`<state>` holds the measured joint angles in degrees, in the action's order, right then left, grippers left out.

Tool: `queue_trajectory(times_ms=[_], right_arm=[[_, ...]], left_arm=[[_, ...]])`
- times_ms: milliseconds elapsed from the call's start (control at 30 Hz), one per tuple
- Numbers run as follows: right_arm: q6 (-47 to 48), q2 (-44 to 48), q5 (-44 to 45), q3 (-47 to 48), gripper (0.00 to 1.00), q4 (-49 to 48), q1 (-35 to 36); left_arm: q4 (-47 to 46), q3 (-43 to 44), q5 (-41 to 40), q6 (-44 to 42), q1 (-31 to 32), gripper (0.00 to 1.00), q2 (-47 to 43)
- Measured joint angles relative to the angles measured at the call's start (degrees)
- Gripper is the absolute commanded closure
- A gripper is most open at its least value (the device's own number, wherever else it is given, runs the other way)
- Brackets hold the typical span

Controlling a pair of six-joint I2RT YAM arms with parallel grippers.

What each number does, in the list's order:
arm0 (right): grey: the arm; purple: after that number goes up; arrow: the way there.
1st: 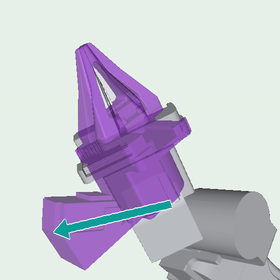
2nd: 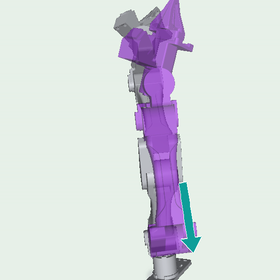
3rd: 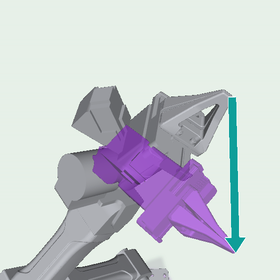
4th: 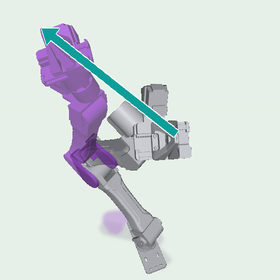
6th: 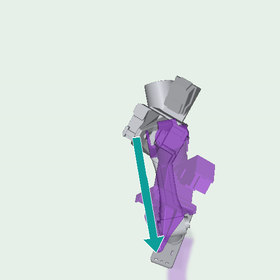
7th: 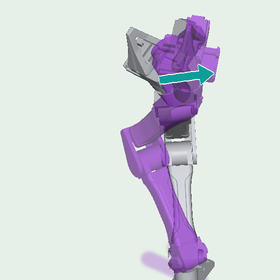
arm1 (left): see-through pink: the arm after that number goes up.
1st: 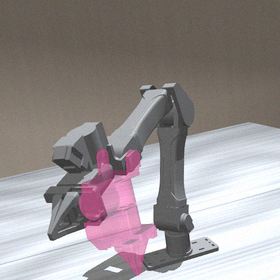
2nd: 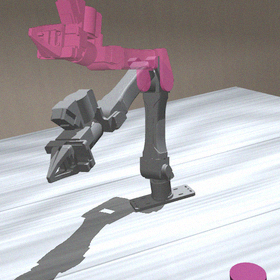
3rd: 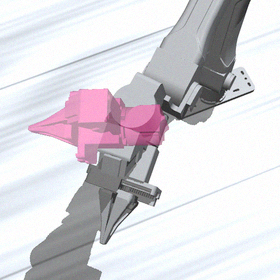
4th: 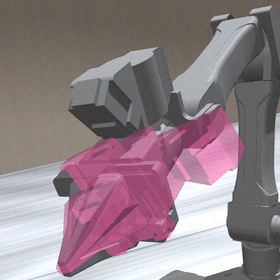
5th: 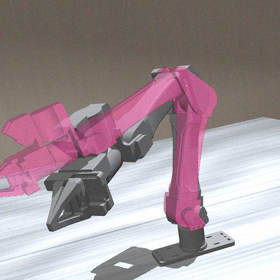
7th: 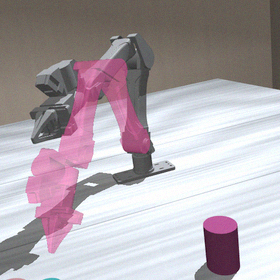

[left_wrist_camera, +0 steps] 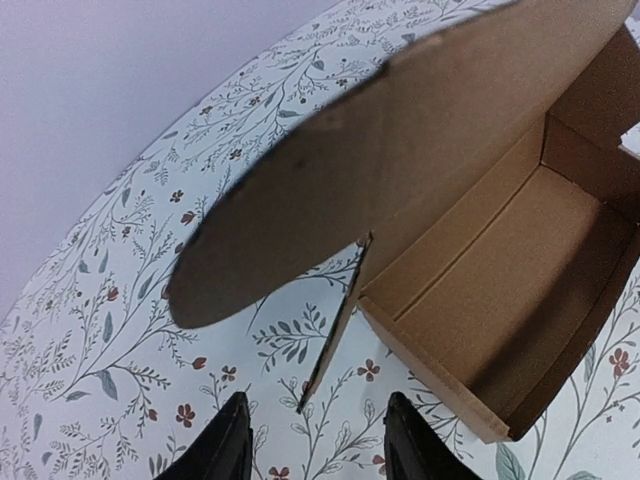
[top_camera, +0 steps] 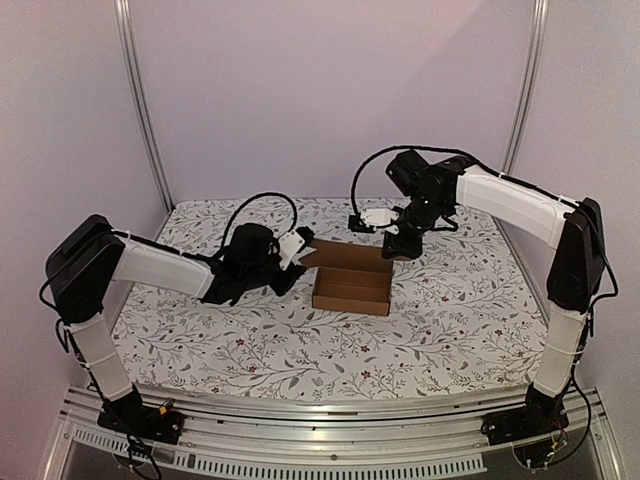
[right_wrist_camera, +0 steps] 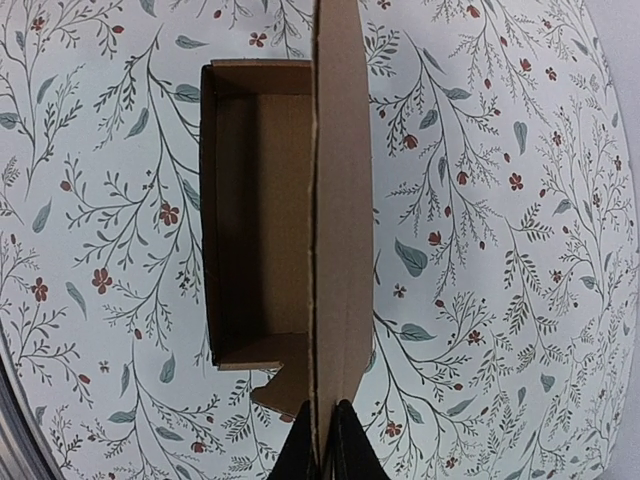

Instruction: Fold the paper box

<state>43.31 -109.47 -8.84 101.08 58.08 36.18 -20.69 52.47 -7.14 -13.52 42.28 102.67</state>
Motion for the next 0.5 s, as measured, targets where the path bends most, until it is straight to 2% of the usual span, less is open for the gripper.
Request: queue_trajectory(times_ms=[67, 300, 500], right_arm=[[0.00, 0.00, -0.13, 0.20, 0.96, 0.52, 0.00], [-0.46, -0.02, -0.72, 0.66, 0.95, 1.14, -0.20], [-1.49, -0.52, -1.22, 1.33, 0.95, 1.33, -0.26]], left_arm=[[0.83, 1.14, -0.87, -0.61, -0.15, 0.55, 0.44], [1.73, 5.46, 1.99, -0.94, -2.14, 0.68, 2.78], [2.75, 5.68, 6.56, -0.81, -2.54, 0.68, 2.91]])
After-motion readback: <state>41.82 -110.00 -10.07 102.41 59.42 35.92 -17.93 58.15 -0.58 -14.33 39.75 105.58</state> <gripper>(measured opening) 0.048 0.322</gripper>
